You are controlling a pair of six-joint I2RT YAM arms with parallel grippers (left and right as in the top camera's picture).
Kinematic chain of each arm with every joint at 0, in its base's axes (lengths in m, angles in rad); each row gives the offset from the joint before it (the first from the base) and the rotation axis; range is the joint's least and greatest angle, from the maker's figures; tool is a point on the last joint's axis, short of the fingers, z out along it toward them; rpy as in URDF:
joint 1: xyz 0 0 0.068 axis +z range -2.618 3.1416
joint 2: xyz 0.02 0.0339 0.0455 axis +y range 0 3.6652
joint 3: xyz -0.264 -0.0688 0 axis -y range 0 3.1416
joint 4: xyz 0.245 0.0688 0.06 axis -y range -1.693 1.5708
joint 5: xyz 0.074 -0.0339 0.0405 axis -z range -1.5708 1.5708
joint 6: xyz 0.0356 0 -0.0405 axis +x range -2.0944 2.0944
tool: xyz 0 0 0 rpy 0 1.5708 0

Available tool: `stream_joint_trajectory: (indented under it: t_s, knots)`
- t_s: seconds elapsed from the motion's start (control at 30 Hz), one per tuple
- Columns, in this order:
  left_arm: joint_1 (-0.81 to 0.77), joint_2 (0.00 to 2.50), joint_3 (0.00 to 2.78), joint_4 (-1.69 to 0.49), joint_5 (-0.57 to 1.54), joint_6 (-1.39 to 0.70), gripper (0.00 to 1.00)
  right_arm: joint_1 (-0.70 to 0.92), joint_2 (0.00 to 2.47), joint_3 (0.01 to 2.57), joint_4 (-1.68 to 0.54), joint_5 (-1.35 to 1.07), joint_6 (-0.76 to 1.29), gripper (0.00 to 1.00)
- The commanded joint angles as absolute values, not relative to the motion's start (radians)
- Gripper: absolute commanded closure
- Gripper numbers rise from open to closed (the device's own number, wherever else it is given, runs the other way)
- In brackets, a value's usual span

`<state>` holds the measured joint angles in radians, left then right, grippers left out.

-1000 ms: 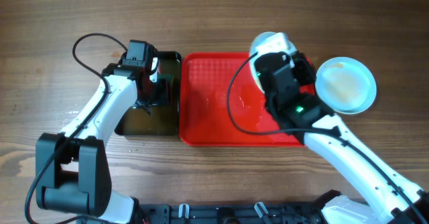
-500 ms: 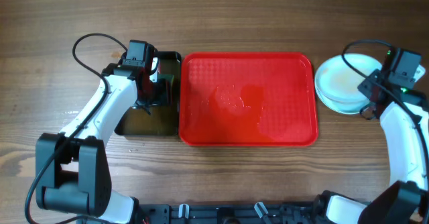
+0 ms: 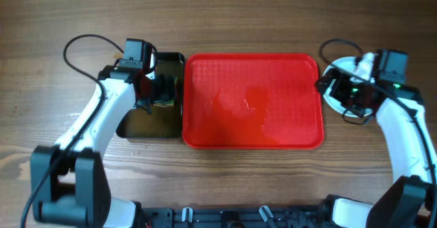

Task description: Clean dirty plates on tray and stack at the side

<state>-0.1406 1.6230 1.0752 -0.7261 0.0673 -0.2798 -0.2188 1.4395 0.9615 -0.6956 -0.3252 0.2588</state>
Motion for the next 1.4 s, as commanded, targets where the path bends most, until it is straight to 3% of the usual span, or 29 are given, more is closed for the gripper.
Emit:
stream_joint_trajectory:
  t_s: [0.0,0.23,0.57,1.1,1.37]
  knots:
    - [-0.132,1.498,1.081,-0.754,0.05,-0.303,0.0,-0.089,1.329,0.958,-0.72,-0.242,0.232,0.01]
    - [-0.173,1.269,1.011,-0.812,0.027,-0.379,0.0,0.184,1.004,0.957,-0.834,-0.055,0.182,0.0]
    - [-0.227,0.75,0.867,-0.839,0.006,-0.379,0.0,0.212,0.739,0.955,-0.958,-0.022,0.158,0.0]
    - [-0.227,0.753,0.867,-0.844,0.006,-0.379,0.0,0.212,0.945,0.955,-0.987,-0.022,0.159,0.01]
    - [-0.227,0.753,0.867,-0.844,0.006,-0.379,0.0,0.212,0.765,0.955,-0.979,0.058,0.15,0.01]
